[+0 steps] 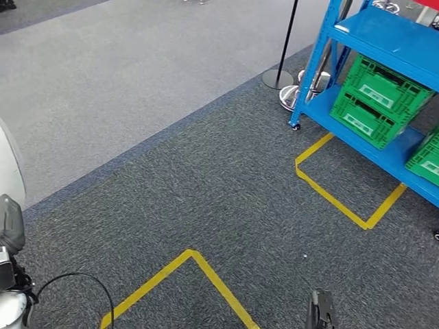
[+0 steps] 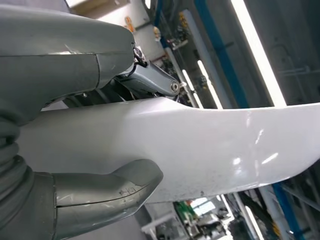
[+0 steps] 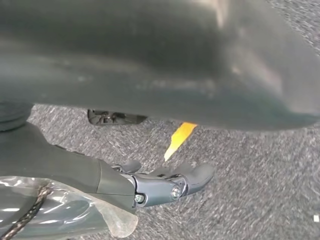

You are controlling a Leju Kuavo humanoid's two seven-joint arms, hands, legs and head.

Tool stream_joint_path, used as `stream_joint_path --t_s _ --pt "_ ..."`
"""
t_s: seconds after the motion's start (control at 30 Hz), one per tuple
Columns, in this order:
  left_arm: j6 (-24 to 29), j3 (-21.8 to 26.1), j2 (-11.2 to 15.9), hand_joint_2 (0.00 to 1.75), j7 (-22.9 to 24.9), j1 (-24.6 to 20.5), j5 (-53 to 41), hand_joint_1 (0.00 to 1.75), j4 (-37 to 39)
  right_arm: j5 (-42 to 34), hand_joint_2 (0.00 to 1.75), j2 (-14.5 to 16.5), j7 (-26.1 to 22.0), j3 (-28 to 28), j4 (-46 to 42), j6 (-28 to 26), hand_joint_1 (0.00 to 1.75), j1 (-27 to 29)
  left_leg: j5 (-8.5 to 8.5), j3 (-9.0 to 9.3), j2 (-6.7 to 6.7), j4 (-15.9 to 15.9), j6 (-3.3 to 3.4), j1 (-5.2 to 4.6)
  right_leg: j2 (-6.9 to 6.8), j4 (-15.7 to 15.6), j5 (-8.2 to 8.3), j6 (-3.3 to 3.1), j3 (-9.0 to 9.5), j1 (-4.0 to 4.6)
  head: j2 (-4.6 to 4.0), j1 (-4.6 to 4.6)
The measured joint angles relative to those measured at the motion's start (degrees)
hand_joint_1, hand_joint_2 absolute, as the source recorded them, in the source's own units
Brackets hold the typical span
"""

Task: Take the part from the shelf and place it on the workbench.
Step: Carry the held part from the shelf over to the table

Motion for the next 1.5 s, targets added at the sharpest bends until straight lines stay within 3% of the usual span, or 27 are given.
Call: stream_joint_path --t_s 0.07,0.13,0.2,0.23,0.3,0.37,0.43,0.5,0.53,0.6,0.67,0.73,0.77,0.8,0.87,0.93,1.0,1.03,1.1,1.17,1.2,1.23,1.27,1.33,1.4,1.47,1.5 --pt "0.49 0.09 -0.03 1.75 0.05 0.15 -1.14 1.75 -0.14 -0.15 0.0 -0.1 0.09 0.19 -0.04 0.1 0.0 -0.04 0.05 -0.03 -1.24 -0.12 0.81 0.0 2.31 1.98 -1.73 0.51 -0.86 -0.34 0.0 0.07" --pt "1.49 -0.42 -0.36 1.75 0.16 -0.08 -3.43 1.75 -0.24 -0.22 0.0 -0.72 0.45 0.34 -0.07 0.79 0.0 0.05 0.06 -0.06 -2.47 -0.17 1.51 -0.12 5.76 8.59 -5.1 0.47 -4.07 -0.39 0.0 0.18" --pt "2.75 -1.6 -0.66 1.75 0.89 -0.3 -5.77 1.75 -0.2 -0.34 0.0 -1.63 0.8 0.53 -0.02 1.78 0.0 0.28 0.06 -0.1 -4.07 -0.16 1.95 -0.48 6.82 15.92 -7.3 0.11 -8.24 -0.26 0.0 0.2" --pt "3.29 -2.23 -0.7 1.75 1.49 -0.33 -6.53 1.75 -0.17 -0.4 0.0 -2.02 0.86 0.6 0.0 2.14 0.0 0.34 0.06 -0.09 -4.97 -0.15 2.05 -0.69 7.03 17.25 -6.87 -0.19 -9.45 -0.17 0.0 0.21" --pt "3.99 -3.01 -0.68 1.75 2.54 -0.4 -6.89 1.75 -0.12 -0.57 0.0 -2.45 0.88 0.65 0.02 2.06 0.0 0.34 0.07 0.04 -6.65 -0.14 2.09 -0.97 7.89 13.44 -3.0 -1.07 -8.76 0.16 0.0 0.21" --pt "4.4 -3.25 -0.59 1.75 3.14 -0.67 -6.57 1.75 -0.1 -0.78 0.0 -2.54 0.95 0.66 0.02 0.92 0.0 0.35 0.1 0.0 -8.09 -0.03 1.98 -1.03 11.15 6.03 1.12 -1.97 -5.94 0.32 0.0 0.15" --pt "4.59 -3.26 -0.34 1.75 3.49 -0.98 -6.1 1.75 -0.08 -0.69 0.0 -2.37 1.13 0.68 0.02 -0.67 0.0 0.5 0.32 -0.47 -9.48 0.09 1.53 -0.82 13.51 2.18 2.35 -2.22 -4.22 0.32 0.0 0.13" --pt "4.6 -3.23 -0.02 1.75 3.58 -0.85 -5.7 1.75 -0.08 -0.32 0.0 -1.96 1.23 0.94 -0.03 -2.03 0.0 0.68 0.66 -0.88 -10.96 0.0 0.81 -0.57 12.54 1.52 2.34 -2.2 -3.74 0.34 0.0 0.14" --pt "4.59 -3.21 0.13 1.75 3.59 -0.69 -5.5 1.75 -0.09 -0.13 0.0 -1.73 1.21 1.15 -0.08 -2.54 0.0 0.73 0.5 -1.03 -10.61 0.2 0.54 -0.63 11.73 1.2 2.49 -2.35 -3.49 0.27 0.0 0.09" --pt "4.58 -3.17 0.51 1.75 3.59 -0.72 -5.25 1.75 -0.11 0.11 0.0 -1.44 1.15 1.52 -0.17 -3.08 0.0 0.81 -1.49 -2.39 -7.58 3.23 0.04 -0.87 9.83 0.55 2.7 -2.79 -2.98 0.14 0.0 -0.09" --pt "4.57 -3.17 0.73 1.75 3.59 -0.86 -5.1 1.75 -0.11 0.24 0.0 -1.39 1.11 1.64 -0.23 -3.23 0.0 0.98 -5.01 -5.53 -4.18 10.12 -0.5 -0.77 7.8 0.43 2.54 -3.12 -2.76 0.28 0.0 -0.21" --pt "4.56 -3.18 0.8 1.75 3.59 -0.69 -5.06 1.75 -0.1 0.31 0.0 -1.39 1.13 1.68 -0.25 -3.32 0.0 1.09 -6.52 -7.76 -3.14 15.05 -1.01 -0.41 5.77 0.46 2.32 -3.17 -2.71 0.33 0.0 -0.22" --pt "4.55 -3.18 0.84 1.75 3.6 -0.61 -5.06 1.75 -0.09 0.34 0.0 -1.39 1.14 1.72 -0.25 -3.36 0.0 1.09 -5.83 -7.5 -2.89 14.78 -1.19 -0.24 4.86 0.47 2.2 -3.11 -2.65 0.31 0.0 -0.21" --pt "4.53 -3.18 0.86 1.75 3.61 -0.58 -5.07 1.75 -0.09 0.4 0.0 -1.38 1.17 1.81 -0.28 -3.39 0.0 1.07 -4.2 -6.05 -2.47 12.24 -1.29 -0.11 3.98 0.47 2.07 -3.0 -2.52 0.29 0.0 -0.22" --pt "4.5 -3.18 0.9 1.75 3.64 -0.62 -5.13 1.75 -0.09 0.61 0.0 -1.36 1.26 2.05 -0.38 -3.44 0.0 1.03 -1.09 -1.84 -0.14 4.69 -1.26 -0.26 2.54 0.51 1.69 -2.58 -2.12 0.41 0.0 -0.24" --pt "4.46 -3.19 0.92 1.75 3.68 -0.7 -5.19 1.75 -0.09 1.01 0.0 -1.35 1.32 2.4 -0.54 -3.52 0.0 0.99 -0.29 0.41 1.65 0.26 -0.56 -0.72 1.28 0.63 1.26 -2.0 -1.87 0.72 0.0 -0.17" --pt "4.42 -3.12 0.98 1.75 3.69 -0.69 -5.22 1.75 -0.1 1.39 0.0 -1.3 1.33 2.89 -0.68 -3.58 0.0 0.85 -0.51 0.38 0.83 -0.33 0.38 -1.04 -0.1 0.68 0.91 -1.45 -1.65 0.82 0.0 -0.1" --pt "4.41 -3.08 1.03 1.75 3.68 -0.67 -5.23 1.75 -0.11 1.51 0.0 -1.26 1.33 3.11 -0.77 -3.58 0.0 0.74 -0.43 0.44 0.17 -0.52 0.73 -1.03 -0.09 0.87 0.55 -1.14 -1.63 0.7 0.0 -0.1" --pt "4.38 -3.03 1.12 1.75 3.66 -0.88 -5.24 1.75 -0.17 1.57 0.0 -1.2 1.31 3.41 -0.96 -3.58 0.0 0.49 -0.23 0.64 -1.08 -0.89 1.47 -0.81 2.33 3.66 -1.44 -0.63 -2.79 0.42 0.0 0.13" --pt "4.31 -3.03 1.11 1.75 3.64 -1.15 -5.23 1.75 -0.19 1.62 0.0 -1.17 1.33 3.59 -1.05 -3.58 0.0 0.57 -0.17 0.67 -2.36 -0.97 1.98 -0.68 5.73 10.91 -4.89 -0.44 -6.4 0.2 0.0 0.4" --pt "4.26 -3.04 1.1 1.75 3.65 -1.19 -5.23 1.75 -0.19 1.73 0.0 -1.15 1.37 3.7 -1.05 -3.6 0.0 0.75 -0.16 0.63 -3.14 -0.95 2.11 -0.69 6.54 14.74 -6.2 -0.41 -8.46 0.15 0.0 0.45" --pt "4.21 -3.04 1.08 1.75 3.69 -1.16 -5.25 1.75 -0.18 1.9 0.0 -1.14 1.41 3.83 -1.05 -3.64 0.0 0.96 -0.16 0.64 -3.97 -0.94 2.15 -0.7 6.87 17.08 -6.53 -0.41 -9.92 0.13 0.0 0.44" --pt "4.19 -3.04 1.07 1.75 3.73 -1.11 -5.26 1.75 -0.18 2.1 0.0 -1.14 1.45 4.01 -1.05 -3.7 0.0 1.1 -0.16 0.67 -4.82 -0.9 2.14 -0.7 7.02 17.29 -5.7 -0.46 -10.42 0.12 0.0 0.45" --pt "4.18 -3.03 1.06 1.75 3.79 -1.06 -5.34 1.75 -0.18 2.48 0.0 -1.15 1.42 4.42 -1.05 -3.82 0.0 1.16 -0.24 0.8 -6.45 -0.79 2.01 -0.65 7.89 11.67 -1.38 -0.65 -8.46 0.0 0.0 0.46" --pt "4.22 -3.03 1.07 1.75 3.75 -1.09 -5.49 1.75 -0.18 2.66 0.0 -1.15 1.34 4.74 -1.05 -3.89 0.0 1.13 -0.36 0.64 -7.9 -0.47 1.55 -0.7 10.33 4.67 1.69 -0.79 -5.36 -0.32 0.0 0.43" --pt "4.28 -3.03 1.09 1.75 3.71 -1.11 -5.75 1.75 -0.18 2.82 0.0 -1.15 1.31 5.0 -1.05 -4.01 0.0 1.23 -0.16 0.13 -9.22 -0.28 0.83 -0.59 11.48 2.14 1.93 -0.86 -4.02 -0.41 0.0 0.38" --pt "4.31 -3.03 1.12 1.75 3.76 -1.08 -5.92 1.75 -0.18 2.95 0.0 -1.14 1.31 5.19 -1.06 -4.09 0.0 1.25 0.0 -0.08 -9.87 -0.28 0.47 -0.46 10.98 1.87 1.93 -0.97 -3.78 -0.37 0.0 0.38"
